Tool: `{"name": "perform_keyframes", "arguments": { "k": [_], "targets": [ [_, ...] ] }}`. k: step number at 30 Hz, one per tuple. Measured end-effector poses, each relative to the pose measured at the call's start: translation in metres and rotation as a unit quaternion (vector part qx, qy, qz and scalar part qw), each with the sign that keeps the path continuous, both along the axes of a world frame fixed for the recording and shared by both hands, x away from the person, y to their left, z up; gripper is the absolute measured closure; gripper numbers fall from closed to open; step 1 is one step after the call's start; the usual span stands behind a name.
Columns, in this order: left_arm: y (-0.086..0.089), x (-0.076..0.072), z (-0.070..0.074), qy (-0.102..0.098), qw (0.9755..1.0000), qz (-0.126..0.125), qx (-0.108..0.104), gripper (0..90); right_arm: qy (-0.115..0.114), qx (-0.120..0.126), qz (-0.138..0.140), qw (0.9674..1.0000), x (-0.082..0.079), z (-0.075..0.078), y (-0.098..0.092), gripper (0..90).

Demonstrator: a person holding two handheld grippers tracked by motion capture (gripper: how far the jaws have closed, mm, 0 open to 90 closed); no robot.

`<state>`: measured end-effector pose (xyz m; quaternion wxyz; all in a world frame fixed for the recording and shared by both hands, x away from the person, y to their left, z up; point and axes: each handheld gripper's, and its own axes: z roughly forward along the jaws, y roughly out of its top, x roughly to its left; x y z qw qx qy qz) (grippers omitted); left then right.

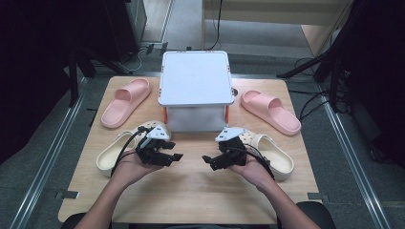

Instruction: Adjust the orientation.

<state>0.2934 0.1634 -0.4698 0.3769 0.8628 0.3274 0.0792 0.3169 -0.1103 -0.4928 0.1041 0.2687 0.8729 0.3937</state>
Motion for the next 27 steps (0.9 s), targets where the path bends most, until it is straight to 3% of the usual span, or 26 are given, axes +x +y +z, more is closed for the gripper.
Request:
{"name": "perform_keyframes", "arguments": {
  "k": [1, 5, 6, 10, 13, 16, 27],
  "targets": [
    [0.001, 0.001, 0.001, 0.003, 1.0000, 0.003, -0.005, 43.6, 0.017, 0.013, 0.028, 0.9994, -0.002, 0.004, -0.004, 0.0],
    [0.002, 0.002, 0.001, 0.003, 1.0000, 0.003, 0.000, 44.5, 0.025, 0.029, 0.042, 0.9984, -0.002, 0.007, -0.011, 0.0],
    [0.002, 0.002, 0.001, 0.002, 1.0000, 0.003, 0.001, 44.7, 0.026, 0.031, 0.038, 0.9985, -0.003, 0.008, -0.013, 0.3],
    [0.000, 0.003, 0.002, 0.004, 1.0000, -0.004, 0.005, 45.7, 0.034, 0.038, 0.031, 0.9982, -0.003, 0.011, -0.022, 15.6],
    [0.002, 0.001, 0.003, 0.006, 0.9999, -0.002, 0.011, 45.9, 0.029, 0.039, 0.027, 0.9985, -0.003, 0.012, -0.025, 19.2],
    [0.006, -0.001, 0.006, 0.005, 0.9999, 0.003, 0.011, 47.0, 0.019, 0.045, 0.026, 0.9985, -0.003, 0.016, -0.030, 28.5],
    [0.030, -0.012, 0.011, 0.020, 0.9991, 0.036, 0.006, 47.6, 0.029, 0.045, 0.016, 0.9984, 0.005, 0.019, -0.037, 35.6]
  ]
}}
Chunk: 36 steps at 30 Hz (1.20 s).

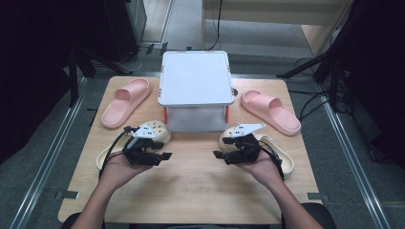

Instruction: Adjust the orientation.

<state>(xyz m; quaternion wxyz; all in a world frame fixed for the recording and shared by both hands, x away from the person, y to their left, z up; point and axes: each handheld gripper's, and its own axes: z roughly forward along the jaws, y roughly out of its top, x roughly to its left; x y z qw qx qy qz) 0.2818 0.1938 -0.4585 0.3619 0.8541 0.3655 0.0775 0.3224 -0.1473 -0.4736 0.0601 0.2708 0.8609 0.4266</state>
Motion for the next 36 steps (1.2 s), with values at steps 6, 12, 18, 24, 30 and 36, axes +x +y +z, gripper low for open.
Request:
{"name": "perform_keyframes", "arguments": {
  "k": [6, 12, 18, 24, 30, 36],
  "targets": [
    [0.016, -0.006, 0.003, 0.001, 0.9998, 0.018, -0.005, 47.3, 0.001, 0.002, 0.003, 1.0000, 0.004, 0.001, 0.003, 35.9],
    [0.036, -0.013, 0.009, 0.003, 0.9992, 0.040, -0.008, 47.5, 0.006, 0.000, 0.011, 0.9999, 0.008, 0.000, 0.011, 36.2],
    [0.059, -0.020, 0.012, -0.002, 0.9964, 0.081, -0.026, 46.9, 0.014, 0.003, 0.024, 0.9996, 0.011, -0.001, 0.018, 36.5],
    [0.076, -0.023, 0.012, -0.004, 0.9935, 0.111, -0.021, 47.4, 0.018, 0.001, 0.026, 0.9995, 0.015, -0.002, 0.021, 36.6],
    [0.081, -0.012, -0.010, 0.013, 0.9935, 0.113, 0.000, 53.1, 0.015, -0.010, 0.028, 0.9994, 0.016, -0.004, 0.023, 36.7],
    [0.072, 0.003, -0.021, 0.016, 0.9942, 0.106, 0.011, 65.6, 0.013, -0.019, 0.028, 0.9994, 0.014, -0.005, 0.025, 37.0]
  ]
}}
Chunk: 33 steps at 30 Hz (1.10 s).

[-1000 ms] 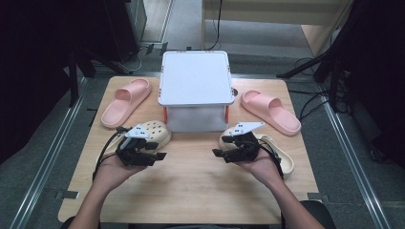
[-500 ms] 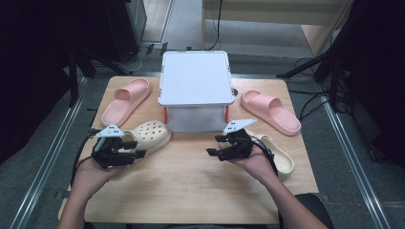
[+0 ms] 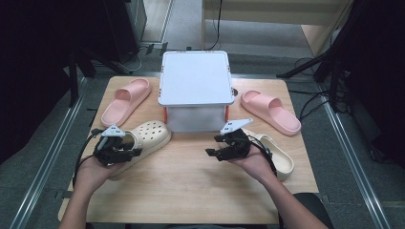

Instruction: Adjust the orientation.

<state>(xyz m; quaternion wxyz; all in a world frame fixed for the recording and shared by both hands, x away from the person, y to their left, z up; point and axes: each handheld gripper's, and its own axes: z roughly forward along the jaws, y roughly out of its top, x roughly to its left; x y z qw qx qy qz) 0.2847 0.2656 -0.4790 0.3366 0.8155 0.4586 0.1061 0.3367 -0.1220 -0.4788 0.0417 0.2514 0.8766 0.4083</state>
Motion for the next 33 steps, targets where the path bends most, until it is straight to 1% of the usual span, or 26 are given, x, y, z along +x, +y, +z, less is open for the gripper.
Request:
{"name": "perform_keyframes", "arguments": {
  "k": [1, 3, 6, 7, 9, 11, 12, 14, 17, 18, 19, 21, 25, 28, 31, 32, 33],
  "targets": [
    [-0.001, 0.002, -0.001, -0.002, 1.0000, -0.002, 0.004, 73.2, -0.001, -0.002, 0.002, 1.0000, -0.001, 0.000, 0.000, 37.2],
    [-0.001, 0.003, -0.001, -0.009, 0.9999, -0.009, 0.011, 74.5, -0.001, -0.002, 0.003, 1.0000, -0.001, -0.001, 0.001, 37.7],
    [0.000, 0.001, 0.004, -0.023, 0.9996, -0.003, 0.018, 76.7, -0.002, -0.002, 0.004, 1.0000, -0.001, 0.000, 0.001, 38.0],
    [0.000, 0.001, 0.006, -0.023, 0.9995, -0.004, 0.019, 76.9, -0.003, -0.002, 0.004, 1.0000, -0.001, 0.000, 0.000, 38.1],
    [0.001, 0.000, 0.009, -0.022, 0.9997, 0.002, 0.009, 77.2, 0.000, -0.001, 0.004, 1.0000, -0.001, 0.000, 0.000, 38.1],
    [-0.002, -0.002, 0.012, -0.019, 0.9997, 0.006, 0.010, 77.3, 0.003, 0.001, 0.004, 1.0000, -0.001, 0.000, -0.001, 38.4],
    [-0.005, -0.004, 0.015, -0.022, 0.9996, 0.003, 0.015, 77.3, 0.003, 0.003, 0.004, 1.0000, 0.000, 0.000, -0.001, 38.6],
    [-0.008, -0.007, 0.018, -0.025, 0.9996, -0.002, 0.015, 77.3, 0.004, 0.004, 0.002, 1.0000, -0.001, 0.001, -0.002, 38.8],
    [-0.016, -0.012, 0.026, -0.033, 0.9994, -0.013, 0.002, 77.3, 0.004, 0.003, 0.002, 1.0000, -0.001, 0.001, -0.002, 39.0],
    [-0.019, -0.014, 0.028, -0.035, 0.9992, -0.018, -0.003, 77.3, 0.003, 0.003, 0.002, 1.0000, -0.002, 0.001, -0.002, 39.0],
    [-0.023, -0.014, 0.030, -0.038, 0.9990, -0.023, -0.005, 77.3, 0.002, 0.003, 0.002, 1.0000, -0.002, 0.001, -0.002, 39.0],
    [-0.031, -0.015, 0.032, -0.037, 0.9987, -0.035, -0.006, 77.3, 0.002, 0.004, 0.001, 1.0000, -0.003, 0.001, -0.003, 39.1],
    [-0.052, -0.015, 0.031, -0.028, 0.9982, -0.053, -0.010, 77.2, -0.001, 0.006, 0.000, 1.0000, -0.006, 0.002, -0.003, 39.5],
    [-0.067, -0.014, 0.029, -0.019, 0.9971, -0.073, -0.008, 77.2, -0.005, 0.006, -0.001, 1.0000, -0.008, 0.003, -0.002, 39.8],
    [-0.083, -0.015, 0.027, -0.018, 0.9955, -0.094, -0.001, 77.1, -0.011, 0.010, 0.000, 0.9999, -0.012, 0.004, -0.003, 40.3],
    [-0.087, -0.015, 0.025, -0.020, 0.9953, -0.094, -0.001, 77.1, -0.011, 0.011, -0.003, 0.9999, -0.013, 0.004, -0.003, 40.4],
    [-0.091, -0.015, 0.023, -0.016, 0.9951, -0.097, -0.003, 77.1, -0.012, 0.010, -0.002, 0.9999, -0.015, 0.004, -0.003, 40.6]
  ]
}}
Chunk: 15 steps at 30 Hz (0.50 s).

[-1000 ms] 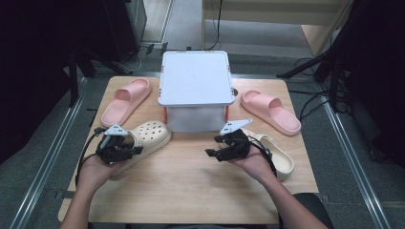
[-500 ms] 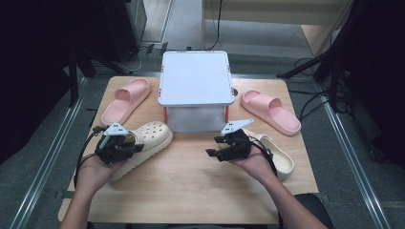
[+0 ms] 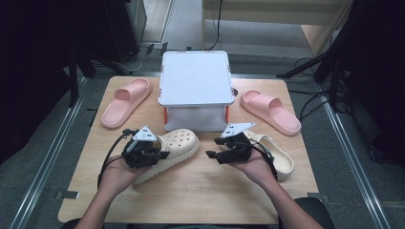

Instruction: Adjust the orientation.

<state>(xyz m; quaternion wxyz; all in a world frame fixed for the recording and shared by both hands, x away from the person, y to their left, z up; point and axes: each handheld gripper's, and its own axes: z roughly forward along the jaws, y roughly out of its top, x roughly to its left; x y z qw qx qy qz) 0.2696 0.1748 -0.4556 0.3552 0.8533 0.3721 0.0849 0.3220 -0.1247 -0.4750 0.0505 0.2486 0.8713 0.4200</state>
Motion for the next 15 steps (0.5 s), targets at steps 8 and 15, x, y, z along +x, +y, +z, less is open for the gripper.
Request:
{"name": "perform_keyframes", "arguments": {
  "k": [8, 15],
  "targets": [
    [-0.016, 0.002, -0.012, 0.014, 0.9996, -0.025, 0.001, 76.5, -0.012, 0.005, 0.002, 0.9999, -0.010, -0.002, 0.004, 41.8],
    [-0.014, 0.003, -0.015, 0.023, 0.9989, -0.042, -0.002, 71.4, -0.021, 0.009, -0.005, 0.9997, -0.016, -0.003, 0.010, 43.9]
  ]
}}
